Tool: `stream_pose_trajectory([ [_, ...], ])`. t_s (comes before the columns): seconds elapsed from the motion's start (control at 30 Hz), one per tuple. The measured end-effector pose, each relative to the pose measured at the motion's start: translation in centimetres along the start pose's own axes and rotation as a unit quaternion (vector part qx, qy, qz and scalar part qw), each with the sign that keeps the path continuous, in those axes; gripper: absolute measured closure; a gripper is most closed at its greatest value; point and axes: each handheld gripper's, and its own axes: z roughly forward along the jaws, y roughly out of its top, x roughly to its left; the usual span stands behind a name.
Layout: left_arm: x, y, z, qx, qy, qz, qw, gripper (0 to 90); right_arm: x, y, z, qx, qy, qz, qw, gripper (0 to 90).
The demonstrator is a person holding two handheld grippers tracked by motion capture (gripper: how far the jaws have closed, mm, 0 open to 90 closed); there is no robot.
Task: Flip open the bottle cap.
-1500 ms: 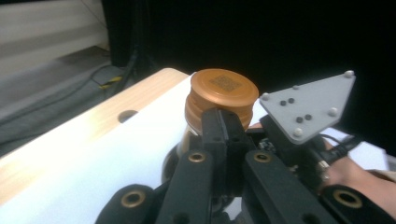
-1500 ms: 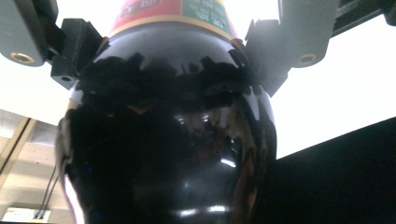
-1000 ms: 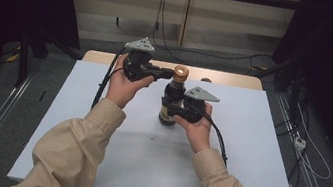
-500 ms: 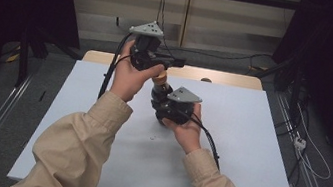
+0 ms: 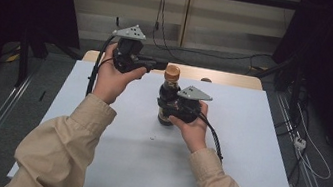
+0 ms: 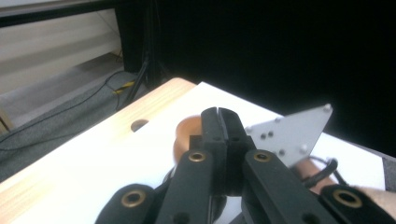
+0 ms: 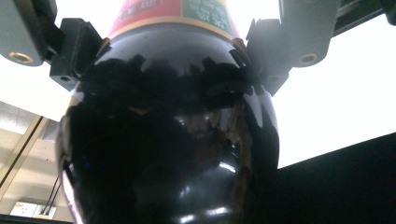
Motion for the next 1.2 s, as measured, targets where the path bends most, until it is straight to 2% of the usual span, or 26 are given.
stream_pose_trajectory([
  [0.13, 0.4, -0.8, 0.3, 0.006, 0.0, -0.006, 1.0, 90.0, -0.3, -0.2, -0.1, -0.004, 0.001, 0.011, 0.9999, 31.3],
  [0.2, 0.5, -1.1, 0.5, 0.015, 0.001, -0.006, 0.9999, 90.0, -0.3, -0.2, -0.1, -0.005, 0.002, 0.011, 0.9999, 31.2],
  [0.47, 0.6, -1.8, 1.0, 0.017, -0.003, -0.01, 0.9998, 90.0, -0.3, -0.4, -0.1, -0.013, 0.001, 0.012, 0.9998, 31.2],
  [0.67, 0.7, -2.0, 1.3, 0.025, 0.001, -0.011, 0.9996, 90.0, -0.4, -0.4, -0.2, -0.013, 0.003, 0.016, 0.9998, 31.2],
  [1.2, 0.7, -2.4, 2.5, 0.037, -0.007, -0.012, 0.9992, 90.0, -0.5, -0.4, -0.2, -0.012, 0.003, 0.018, 0.9998, 31.0],
])
